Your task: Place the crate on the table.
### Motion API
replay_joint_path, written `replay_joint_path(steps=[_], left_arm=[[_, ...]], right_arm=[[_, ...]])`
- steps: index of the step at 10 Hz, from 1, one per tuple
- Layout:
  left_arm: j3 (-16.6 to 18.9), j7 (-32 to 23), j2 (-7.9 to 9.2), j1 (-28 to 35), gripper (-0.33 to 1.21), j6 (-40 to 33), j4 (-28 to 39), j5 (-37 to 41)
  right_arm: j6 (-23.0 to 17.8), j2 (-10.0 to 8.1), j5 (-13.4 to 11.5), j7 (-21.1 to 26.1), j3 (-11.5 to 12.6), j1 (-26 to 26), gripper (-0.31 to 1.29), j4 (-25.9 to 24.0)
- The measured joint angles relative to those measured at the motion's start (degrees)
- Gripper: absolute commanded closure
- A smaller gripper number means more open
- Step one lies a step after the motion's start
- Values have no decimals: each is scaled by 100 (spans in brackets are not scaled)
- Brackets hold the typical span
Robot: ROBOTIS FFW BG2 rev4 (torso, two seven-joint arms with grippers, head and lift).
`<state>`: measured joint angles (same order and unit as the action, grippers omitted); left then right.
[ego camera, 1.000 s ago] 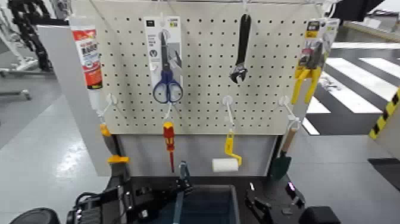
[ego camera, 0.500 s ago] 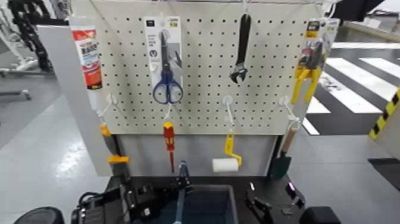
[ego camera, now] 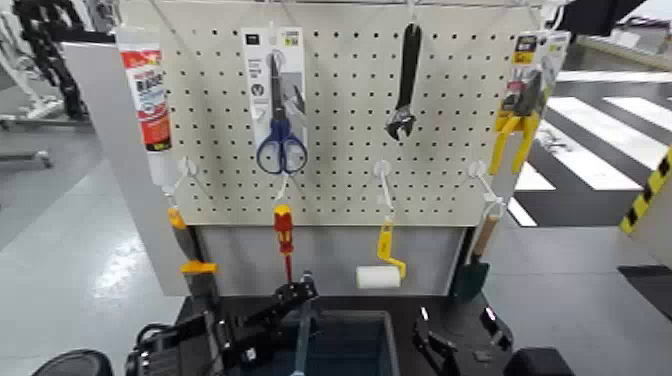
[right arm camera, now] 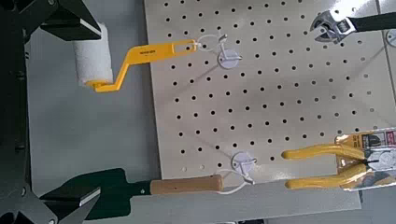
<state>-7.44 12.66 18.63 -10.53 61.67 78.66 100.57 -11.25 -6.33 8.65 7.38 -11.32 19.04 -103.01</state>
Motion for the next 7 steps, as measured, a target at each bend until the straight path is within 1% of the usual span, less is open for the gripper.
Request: replay_joint_path(steps=[2, 4, 6, 7], left_arm=[[264, -151, -50, 138, 34, -146, 361, -539], [487, -268, -107, 400, 33, -542, 911, -1105], [749, -337, -177, 705, 32, -770, 1678, -1920], [897, -503, -202, 869, 31, -838, 2075, -2306]], right_arm=[[-3, 0, 19, 0, -1, 3, 14, 1], [0, -3, 22, 0, -2, 1, 14, -3], [44, -10, 22, 0, -12, -2, 14, -15], [67, -10, 22, -2, -24, -4, 14, -22]])
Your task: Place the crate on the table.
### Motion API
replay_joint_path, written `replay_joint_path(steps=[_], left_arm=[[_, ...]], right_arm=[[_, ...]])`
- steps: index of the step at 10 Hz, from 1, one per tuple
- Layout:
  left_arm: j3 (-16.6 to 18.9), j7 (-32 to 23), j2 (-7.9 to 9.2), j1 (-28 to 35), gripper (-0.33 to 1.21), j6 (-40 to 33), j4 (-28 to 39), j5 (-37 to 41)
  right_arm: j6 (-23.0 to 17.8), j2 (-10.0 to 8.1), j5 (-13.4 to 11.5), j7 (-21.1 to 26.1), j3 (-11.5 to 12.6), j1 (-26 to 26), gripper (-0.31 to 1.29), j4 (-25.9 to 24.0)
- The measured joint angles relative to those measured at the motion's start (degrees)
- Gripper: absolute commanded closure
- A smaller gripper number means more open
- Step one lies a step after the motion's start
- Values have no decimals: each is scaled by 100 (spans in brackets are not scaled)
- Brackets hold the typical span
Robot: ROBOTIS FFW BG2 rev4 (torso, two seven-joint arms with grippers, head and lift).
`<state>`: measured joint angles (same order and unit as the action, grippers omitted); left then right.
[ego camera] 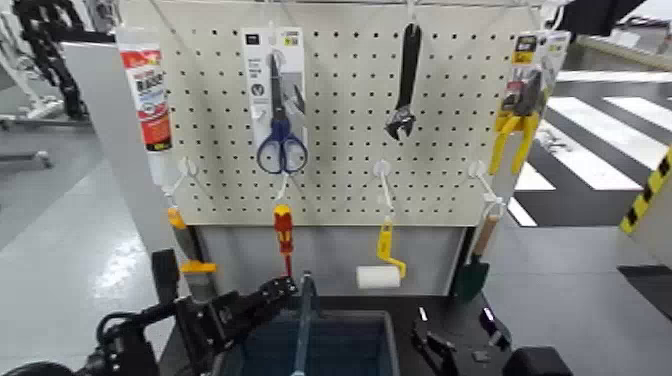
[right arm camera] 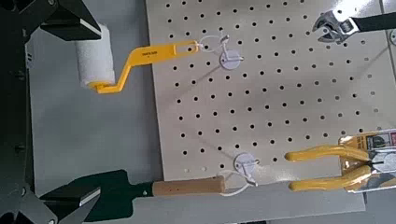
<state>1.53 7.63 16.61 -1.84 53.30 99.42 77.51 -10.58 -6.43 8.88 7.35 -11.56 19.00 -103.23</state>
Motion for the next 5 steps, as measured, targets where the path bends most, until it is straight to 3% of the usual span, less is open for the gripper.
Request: replay_joint_path(steps=[5], left_arm=[[117, -402, -108, 473, 29, -511, 1294, -2077]], right_arm=[[50, -6, 0, -6, -13, -7, 14, -38]])
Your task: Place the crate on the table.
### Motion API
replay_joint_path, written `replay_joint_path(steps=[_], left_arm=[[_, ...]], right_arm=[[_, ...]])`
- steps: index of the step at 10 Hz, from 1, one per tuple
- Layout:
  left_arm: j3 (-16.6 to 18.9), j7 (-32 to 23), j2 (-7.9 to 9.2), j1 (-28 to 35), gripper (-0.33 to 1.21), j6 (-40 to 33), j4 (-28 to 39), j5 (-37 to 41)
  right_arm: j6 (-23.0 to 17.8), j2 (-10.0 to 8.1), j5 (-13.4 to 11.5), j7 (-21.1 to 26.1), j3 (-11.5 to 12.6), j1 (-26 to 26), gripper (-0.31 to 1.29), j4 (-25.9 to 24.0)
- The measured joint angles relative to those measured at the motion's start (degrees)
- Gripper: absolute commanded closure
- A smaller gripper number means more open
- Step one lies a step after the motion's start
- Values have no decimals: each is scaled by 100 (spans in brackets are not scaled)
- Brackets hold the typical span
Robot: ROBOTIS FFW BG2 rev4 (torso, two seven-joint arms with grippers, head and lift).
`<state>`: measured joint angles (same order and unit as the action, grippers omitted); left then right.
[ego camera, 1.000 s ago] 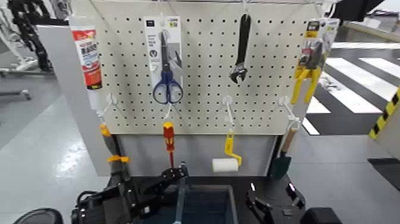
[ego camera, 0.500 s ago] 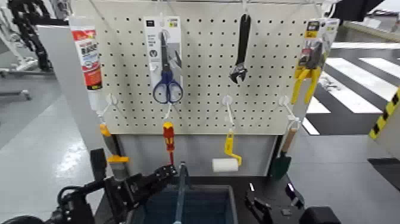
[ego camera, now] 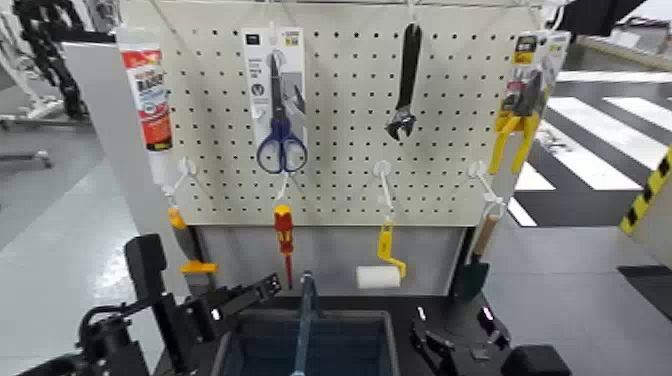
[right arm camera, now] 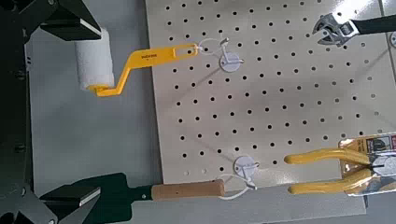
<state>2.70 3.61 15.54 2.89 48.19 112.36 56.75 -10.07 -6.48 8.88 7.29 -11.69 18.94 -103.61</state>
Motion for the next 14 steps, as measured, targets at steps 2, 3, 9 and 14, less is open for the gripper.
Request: replay_joint_path(steps=[2, 3, 9, 14], left_arm=[[-47, -118, -145, 565, 21, -909, 517, -1336], [-87, -156, -267, 847, 16, -1437, 721, -2115], [-397, -373, -635, 1731, 9, -3542, 592, -4121], [-710, -854, -490, 2046, 9, -4263, 522, -4777]], right_arm=[[-5, 11, 0, 0, 9, 7, 14, -2], [-11, 15, 0, 0, 14, 11, 14, -7], [-50, 16, 0, 0, 37, 23, 14, -1], [-58, 0, 0, 0, 53, 56, 14, -33]])
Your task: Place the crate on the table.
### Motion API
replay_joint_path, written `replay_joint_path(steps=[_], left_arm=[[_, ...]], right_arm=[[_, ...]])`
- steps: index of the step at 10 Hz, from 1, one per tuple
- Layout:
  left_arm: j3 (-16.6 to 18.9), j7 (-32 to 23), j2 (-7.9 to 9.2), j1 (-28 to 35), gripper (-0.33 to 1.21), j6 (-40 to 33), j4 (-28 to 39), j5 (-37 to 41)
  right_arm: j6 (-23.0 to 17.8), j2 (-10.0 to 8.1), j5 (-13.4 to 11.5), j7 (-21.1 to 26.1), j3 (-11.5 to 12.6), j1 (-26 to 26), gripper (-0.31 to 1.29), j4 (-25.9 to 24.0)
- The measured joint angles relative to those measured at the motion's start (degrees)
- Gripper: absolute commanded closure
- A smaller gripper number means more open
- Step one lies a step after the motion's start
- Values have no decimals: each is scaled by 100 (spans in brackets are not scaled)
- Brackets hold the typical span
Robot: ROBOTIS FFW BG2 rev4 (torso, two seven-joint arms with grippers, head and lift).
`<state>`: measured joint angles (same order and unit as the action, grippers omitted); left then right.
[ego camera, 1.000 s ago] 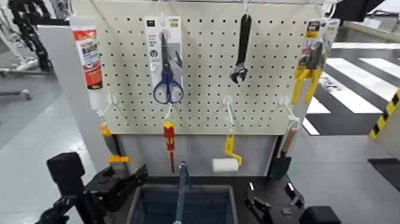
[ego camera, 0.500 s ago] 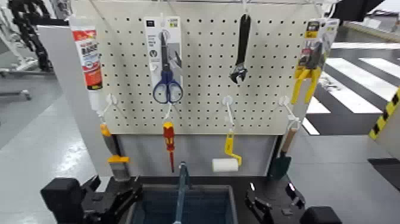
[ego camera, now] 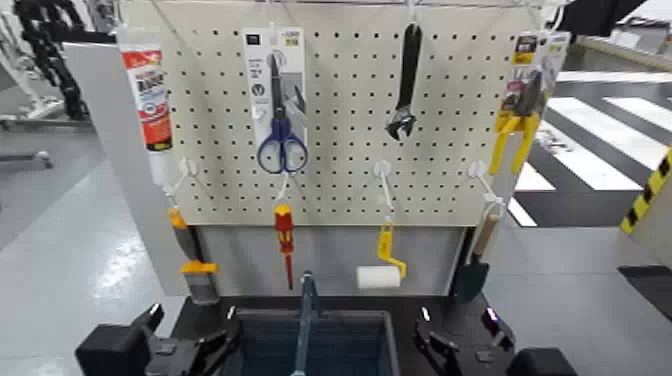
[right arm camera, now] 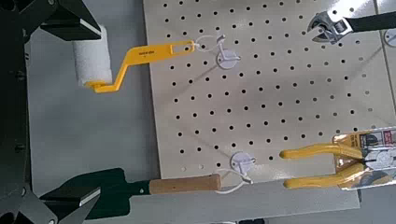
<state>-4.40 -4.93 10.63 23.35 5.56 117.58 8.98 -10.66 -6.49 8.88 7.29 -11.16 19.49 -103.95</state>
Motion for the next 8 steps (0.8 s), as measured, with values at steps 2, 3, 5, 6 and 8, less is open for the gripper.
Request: replay_joint_path(steps=[2, 3, 5, 6, 8], left_arm=[[-103, -292, 50, 114, 10, -313, -61, -46], [-141, -336, 71, 133, 10, -420, -91, -64], [-193, -412, 109, 128, 10, -539, -142, -80], [-203, -428, 123, 126, 10, -574, -152, -81], [-224, -496, 131, 126, 10, -677, -183, -81]], right_arm=[[8, -2, -3, -2, 3, 10, 14, -3], [10, -2, -7, -10, 1, 10, 14, -3], [11, -2, -9, -35, -1, -8, 14, 2], [11, -2, -9, -36, -1, -14, 14, 5], [11, 3, -10, -43, -6, -30, 14, 15]])
